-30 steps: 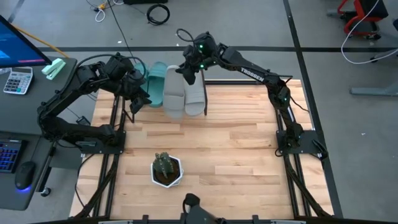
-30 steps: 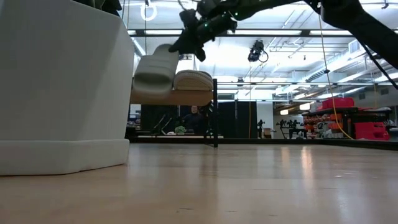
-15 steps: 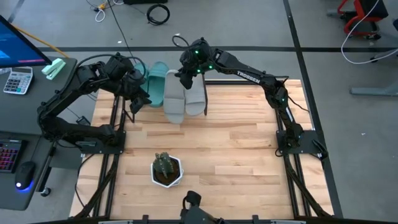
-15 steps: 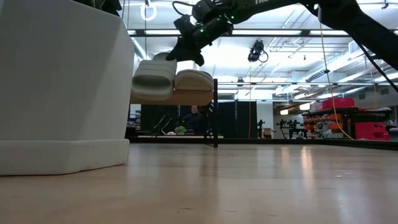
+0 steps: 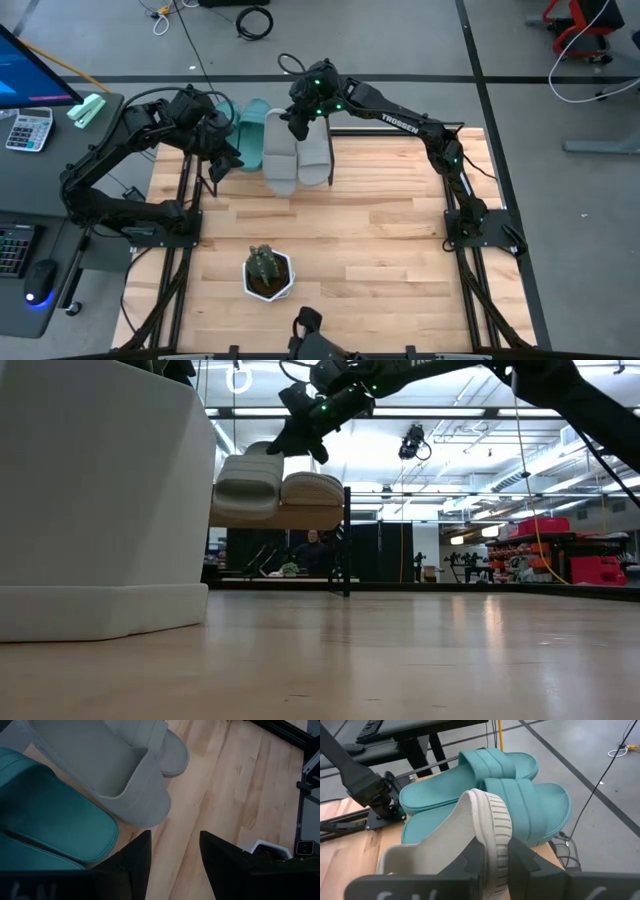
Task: Pick and place slides into the shelf
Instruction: Adjust the gray slipper
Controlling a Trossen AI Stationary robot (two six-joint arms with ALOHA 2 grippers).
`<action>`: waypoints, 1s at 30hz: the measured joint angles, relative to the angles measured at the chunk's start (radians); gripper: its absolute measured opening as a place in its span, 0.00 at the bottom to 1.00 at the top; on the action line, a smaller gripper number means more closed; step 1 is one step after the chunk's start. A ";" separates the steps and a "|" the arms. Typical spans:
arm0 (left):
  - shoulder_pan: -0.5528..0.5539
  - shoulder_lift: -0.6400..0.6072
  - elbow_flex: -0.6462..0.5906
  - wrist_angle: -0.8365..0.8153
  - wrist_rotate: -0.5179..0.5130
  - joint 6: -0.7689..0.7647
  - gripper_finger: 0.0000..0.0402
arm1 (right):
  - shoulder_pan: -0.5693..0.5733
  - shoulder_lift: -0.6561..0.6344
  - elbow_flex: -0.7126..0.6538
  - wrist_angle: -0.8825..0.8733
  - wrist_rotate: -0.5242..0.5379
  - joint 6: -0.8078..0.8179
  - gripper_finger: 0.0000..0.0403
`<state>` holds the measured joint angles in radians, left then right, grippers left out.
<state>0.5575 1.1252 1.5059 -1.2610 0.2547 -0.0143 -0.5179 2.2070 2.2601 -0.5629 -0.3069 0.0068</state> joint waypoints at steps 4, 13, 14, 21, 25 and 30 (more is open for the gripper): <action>0.000 0.000 0.000 0.000 0.000 0.000 0.43 | 0.000 0.000 0.000 0.001 0.001 0.007 0.13; 0.000 0.000 0.000 0.000 0.000 0.000 0.43 | -0.003 -0.002 0.001 0.028 0.044 -0.028 0.13; 0.000 0.000 0.000 0.000 0.000 0.000 0.43 | -0.005 -0.002 0.002 0.023 0.046 -0.041 0.13; 0.000 0.000 0.000 0.000 0.000 -0.001 0.43 | -0.024 -0.002 0.002 -0.016 0.119 -0.090 0.13; 0.000 0.000 0.000 0.000 0.000 -0.001 0.43 | -0.035 -0.003 -0.013 -0.018 0.127 -0.092 0.12; 0.000 0.000 0.000 0.000 0.000 -0.001 0.43 | -0.039 -0.008 -0.080 -0.014 0.146 -0.090 0.12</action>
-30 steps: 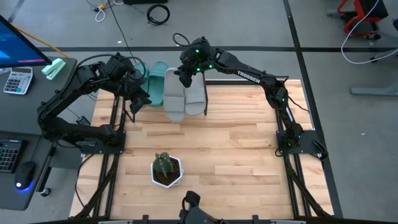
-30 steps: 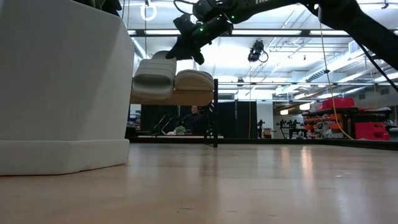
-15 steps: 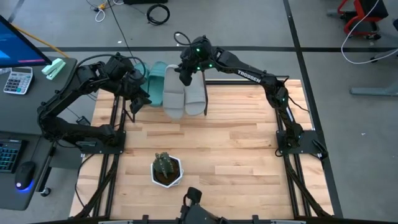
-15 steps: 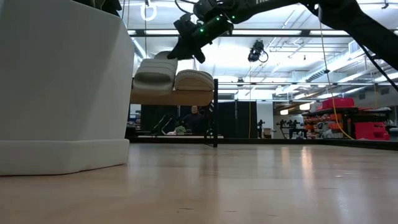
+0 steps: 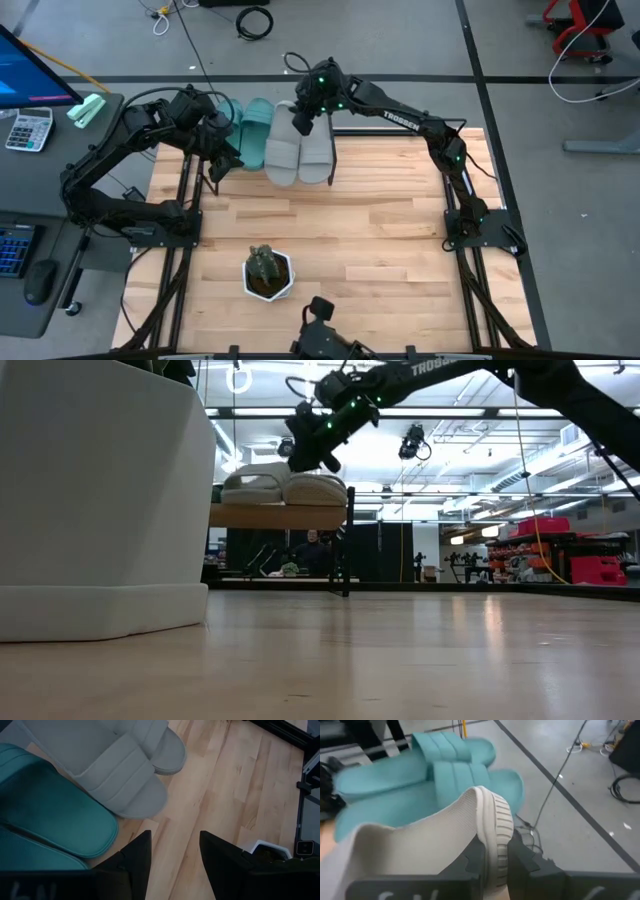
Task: Pick and place slides into the shelf
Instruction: Adjust the gray slipper, then return to Home Position
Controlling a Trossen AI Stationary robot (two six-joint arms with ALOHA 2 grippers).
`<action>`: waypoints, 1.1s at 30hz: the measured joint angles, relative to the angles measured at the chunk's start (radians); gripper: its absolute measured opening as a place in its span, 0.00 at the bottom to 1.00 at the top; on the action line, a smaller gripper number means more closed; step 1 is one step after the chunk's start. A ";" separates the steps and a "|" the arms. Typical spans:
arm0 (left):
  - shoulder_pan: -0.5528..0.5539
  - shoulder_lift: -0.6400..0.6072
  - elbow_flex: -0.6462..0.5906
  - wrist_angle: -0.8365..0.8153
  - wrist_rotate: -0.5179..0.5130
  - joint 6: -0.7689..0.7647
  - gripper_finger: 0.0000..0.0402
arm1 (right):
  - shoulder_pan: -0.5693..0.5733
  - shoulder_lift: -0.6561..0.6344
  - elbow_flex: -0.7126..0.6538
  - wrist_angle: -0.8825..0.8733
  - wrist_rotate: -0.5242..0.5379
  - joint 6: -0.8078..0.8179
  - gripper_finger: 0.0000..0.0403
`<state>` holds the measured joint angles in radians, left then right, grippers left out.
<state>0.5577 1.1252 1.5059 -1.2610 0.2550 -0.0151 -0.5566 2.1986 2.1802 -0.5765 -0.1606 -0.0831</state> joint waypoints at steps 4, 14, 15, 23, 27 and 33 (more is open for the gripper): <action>0.000 0.000 0.000 0.000 0.000 0.000 0.43 | 0.003 0.000 -0.067 -0.002 0.033 -0.001 0.12; 0.000 0.000 0.000 0.000 0.000 -0.001 0.43 | 0.009 0.001 -0.113 0.028 0.098 -0.008 0.15; 0.000 0.000 0.000 0.000 0.000 -0.002 0.43 | 0.011 0.002 -0.114 0.035 0.112 -0.008 0.16; 0.000 0.000 0.000 0.000 0.000 -0.007 0.43 | 0.021 0.005 -0.115 0.048 0.146 -0.102 0.32; 0.000 0.000 0.000 0.000 0.000 -0.007 0.43 | 0.025 0.006 -0.115 0.049 0.166 -0.112 0.44; 0.000 0.000 0.000 0.000 0.000 -0.008 0.43 | 0.027 0.008 -0.103 0.068 0.264 -0.110 0.57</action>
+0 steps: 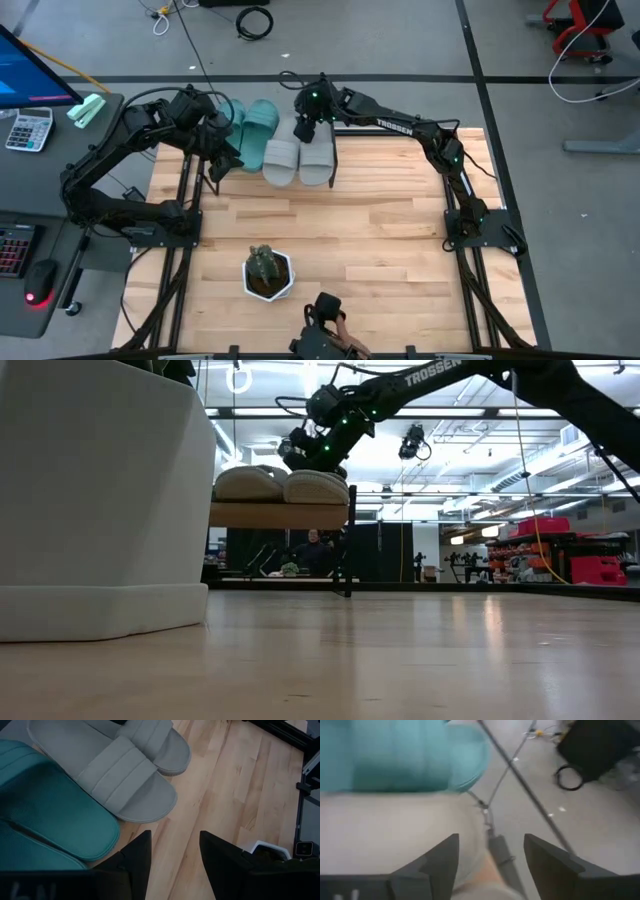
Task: Pick and place slides into the shelf
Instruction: Return to Home Position
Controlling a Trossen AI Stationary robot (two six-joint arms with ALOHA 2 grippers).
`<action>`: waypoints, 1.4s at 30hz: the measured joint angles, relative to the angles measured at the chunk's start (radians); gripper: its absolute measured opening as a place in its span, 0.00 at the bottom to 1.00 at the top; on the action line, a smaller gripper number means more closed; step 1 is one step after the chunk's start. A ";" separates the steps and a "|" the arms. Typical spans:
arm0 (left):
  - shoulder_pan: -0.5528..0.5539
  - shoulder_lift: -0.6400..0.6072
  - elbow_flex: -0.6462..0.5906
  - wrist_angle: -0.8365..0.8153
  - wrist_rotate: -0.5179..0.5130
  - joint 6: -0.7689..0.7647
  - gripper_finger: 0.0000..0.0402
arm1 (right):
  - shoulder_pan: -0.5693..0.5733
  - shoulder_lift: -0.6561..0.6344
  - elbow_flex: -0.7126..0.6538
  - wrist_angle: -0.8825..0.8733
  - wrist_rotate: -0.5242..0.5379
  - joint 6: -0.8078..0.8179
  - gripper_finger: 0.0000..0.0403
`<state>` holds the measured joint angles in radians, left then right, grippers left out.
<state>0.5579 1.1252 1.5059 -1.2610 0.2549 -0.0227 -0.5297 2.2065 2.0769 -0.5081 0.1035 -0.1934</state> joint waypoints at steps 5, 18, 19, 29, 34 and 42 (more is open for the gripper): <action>0.000 0.000 0.000 0.000 0.000 0.000 0.43 | -0.001 0.001 0.071 0.000 0.003 0.001 0.56; 0.000 0.000 0.000 0.001 0.000 0.000 0.43 | 0.023 0.000 0.177 -0.271 -0.429 0.265 0.04; 0.000 0.000 0.000 0.001 0.000 0.000 0.43 | 0.028 0.000 0.177 -0.286 -0.450 0.266 0.03; 0.000 0.000 0.000 0.001 0.000 0.000 0.43 | 0.071 -0.001 0.167 -0.326 -0.387 0.192 0.01; 0.000 0.000 0.000 0.043 0.000 0.031 0.43 | 0.066 -0.001 0.196 -0.328 -0.336 0.190 0.01; -0.007 -0.023 -0.046 0.280 0.000 0.065 0.43 | 0.061 -0.048 0.255 -0.444 -0.315 0.125 0.01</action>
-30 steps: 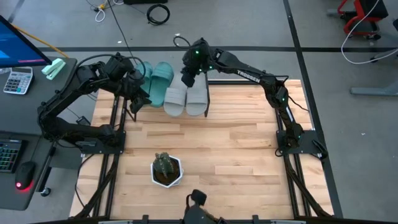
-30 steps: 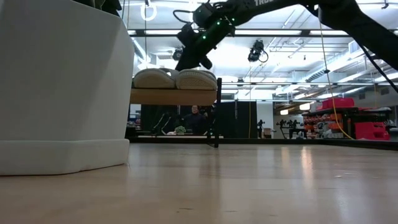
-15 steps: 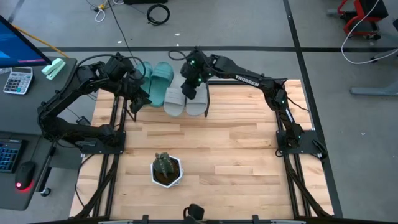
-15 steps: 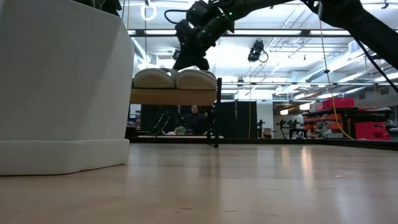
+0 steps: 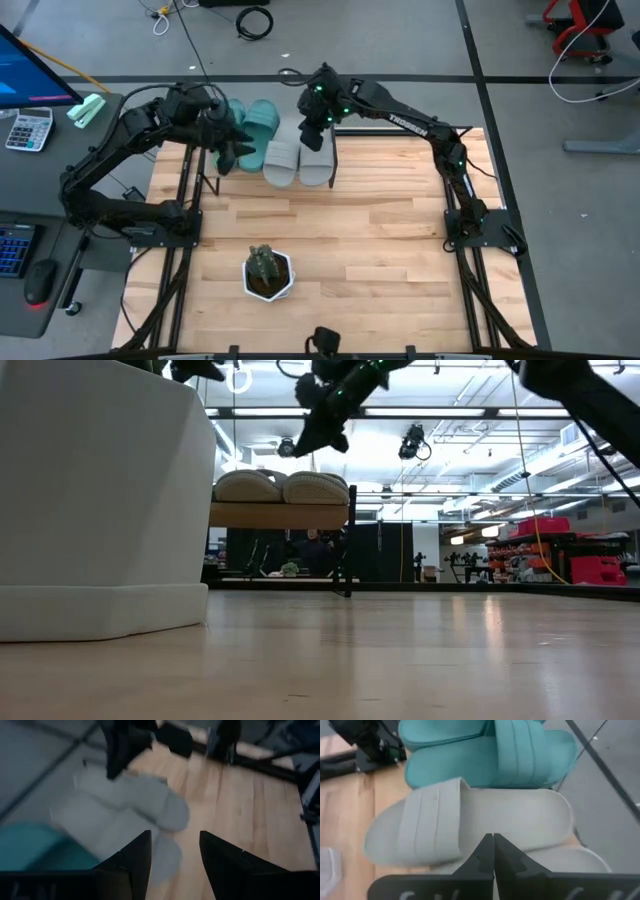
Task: Pick and place slides into the shelf
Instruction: Return to Home Position
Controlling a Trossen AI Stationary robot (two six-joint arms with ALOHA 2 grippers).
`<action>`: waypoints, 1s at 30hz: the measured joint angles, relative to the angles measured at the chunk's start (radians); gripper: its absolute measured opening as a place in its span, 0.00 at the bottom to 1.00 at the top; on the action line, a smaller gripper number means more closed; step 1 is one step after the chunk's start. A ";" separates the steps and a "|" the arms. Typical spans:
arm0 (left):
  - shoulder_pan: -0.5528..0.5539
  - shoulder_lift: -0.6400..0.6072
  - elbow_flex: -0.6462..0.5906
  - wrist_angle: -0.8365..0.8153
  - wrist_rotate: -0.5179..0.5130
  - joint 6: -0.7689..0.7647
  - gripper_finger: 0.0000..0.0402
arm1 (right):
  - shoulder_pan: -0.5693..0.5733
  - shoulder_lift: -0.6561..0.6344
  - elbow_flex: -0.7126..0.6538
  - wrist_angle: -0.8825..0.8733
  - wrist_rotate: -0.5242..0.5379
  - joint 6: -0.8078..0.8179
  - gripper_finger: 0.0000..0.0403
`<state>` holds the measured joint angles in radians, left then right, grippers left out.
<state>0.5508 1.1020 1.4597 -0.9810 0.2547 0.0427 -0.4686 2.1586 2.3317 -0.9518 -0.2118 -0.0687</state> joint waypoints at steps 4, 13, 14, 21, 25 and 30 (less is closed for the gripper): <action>-0.023 -0.059 -0.133 0.261 -0.089 0.015 0.41 | 0.008 -0.062 -0.001 -0.087 0.028 -0.059 0.00; -0.033 -0.215 -0.457 0.659 -0.239 -0.029 0.19 | 0.015 -0.222 -0.011 -0.208 0.034 -0.132 0.00; -0.034 -0.232 -0.490 0.700 -0.237 -0.031 0.17 | 0.015 -0.246 -0.028 -0.207 0.032 -0.137 0.00; -0.033 -0.332 -0.659 0.929 -0.240 -0.032 0.02 | 0.011 -0.501 -0.404 -0.075 0.017 -0.110 0.00; -0.033 -0.351 -0.685 0.933 -0.233 -0.031 0.03 | 0.011 -0.703 -0.735 0.158 -0.013 -0.010 0.00; -0.031 -0.351 -0.719 0.975 -0.191 -0.010 0.06 | 0.015 -0.931 -1.083 0.415 -0.022 0.176 0.00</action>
<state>0.5194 0.7512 0.7406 -0.0056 0.0634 0.0332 -0.4535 1.2281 1.2482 -0.5366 -0.2343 0.1070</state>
